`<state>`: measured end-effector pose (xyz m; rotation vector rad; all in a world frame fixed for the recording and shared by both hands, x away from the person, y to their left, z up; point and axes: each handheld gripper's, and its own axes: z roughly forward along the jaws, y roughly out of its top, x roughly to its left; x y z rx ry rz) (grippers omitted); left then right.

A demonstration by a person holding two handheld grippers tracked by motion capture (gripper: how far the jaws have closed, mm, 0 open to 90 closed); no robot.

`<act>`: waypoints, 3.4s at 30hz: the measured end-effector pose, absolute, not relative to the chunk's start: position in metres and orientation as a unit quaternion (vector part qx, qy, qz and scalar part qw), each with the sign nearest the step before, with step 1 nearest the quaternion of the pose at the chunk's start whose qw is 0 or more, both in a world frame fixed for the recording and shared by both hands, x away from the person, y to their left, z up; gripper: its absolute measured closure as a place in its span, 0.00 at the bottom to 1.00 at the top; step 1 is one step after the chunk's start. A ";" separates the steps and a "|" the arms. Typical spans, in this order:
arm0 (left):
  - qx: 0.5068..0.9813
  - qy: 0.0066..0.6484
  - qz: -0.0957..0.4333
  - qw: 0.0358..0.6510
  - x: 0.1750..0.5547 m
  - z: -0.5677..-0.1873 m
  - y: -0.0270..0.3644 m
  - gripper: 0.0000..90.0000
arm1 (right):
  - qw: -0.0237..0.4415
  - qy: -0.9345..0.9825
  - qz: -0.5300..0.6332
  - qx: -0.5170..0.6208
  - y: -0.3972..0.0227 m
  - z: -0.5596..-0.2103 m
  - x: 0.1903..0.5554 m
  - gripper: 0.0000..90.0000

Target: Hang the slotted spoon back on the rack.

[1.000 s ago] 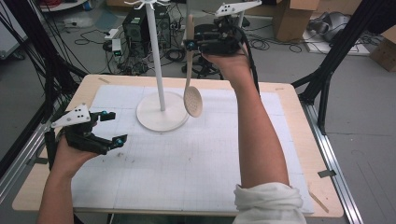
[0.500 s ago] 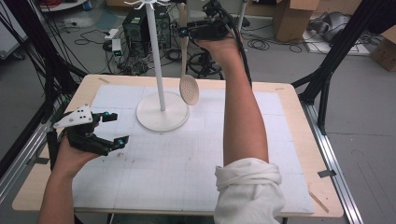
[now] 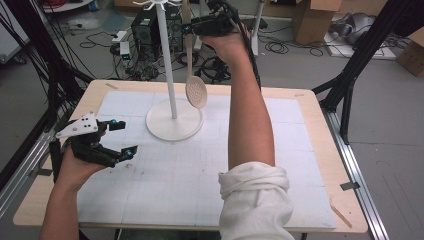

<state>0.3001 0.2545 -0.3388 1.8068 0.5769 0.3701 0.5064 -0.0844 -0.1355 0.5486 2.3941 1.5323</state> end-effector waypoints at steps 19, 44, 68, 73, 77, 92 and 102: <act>0.766 0.242 0.158 0.574 0.299 -0.337 0.256 0.07 | 0.115 0.839 0.502 0.174 -0.060 -0.136 0.505 0.76; 0.777 0.249 0.156 0.556 0.301 -0.341 0.247 0.07 | 0.144 0.805 0.549 0.172 -0.094 -0.141 0.474 0.47; 0.770 0.277 0.170 0.550 0.302 -0.344 0.238 0.11 | 0.126 0.781 0.596 0.137 -0.148 -0.197 0.398 0.33; 0.766 0.274 0.169 0.557 0.301 -0.344 0.239 0.10 | 0.129 0.782 0.594 0.140 -0.156 -0.203 0.387 0.28; 0.765 0.272 0.168 0.559 0.302 -0.344 0.240 0.09 | 0.136 0.778 0.597 0.142 -0.166 -0.209 0.377 0.25; 0.763 0.271 0.161 0.565 0.304 -0.349 0.243 0.07 | 0.134 0.762 0.604 0.192 -0.214 -0.265 0.341 0.17; 0.764 0.267 0.156 0.567 0.304 -0.351 0.243 0.07 | 0.134 0.745 0.614 0.222 -0.234 -0.297 0.325 0.13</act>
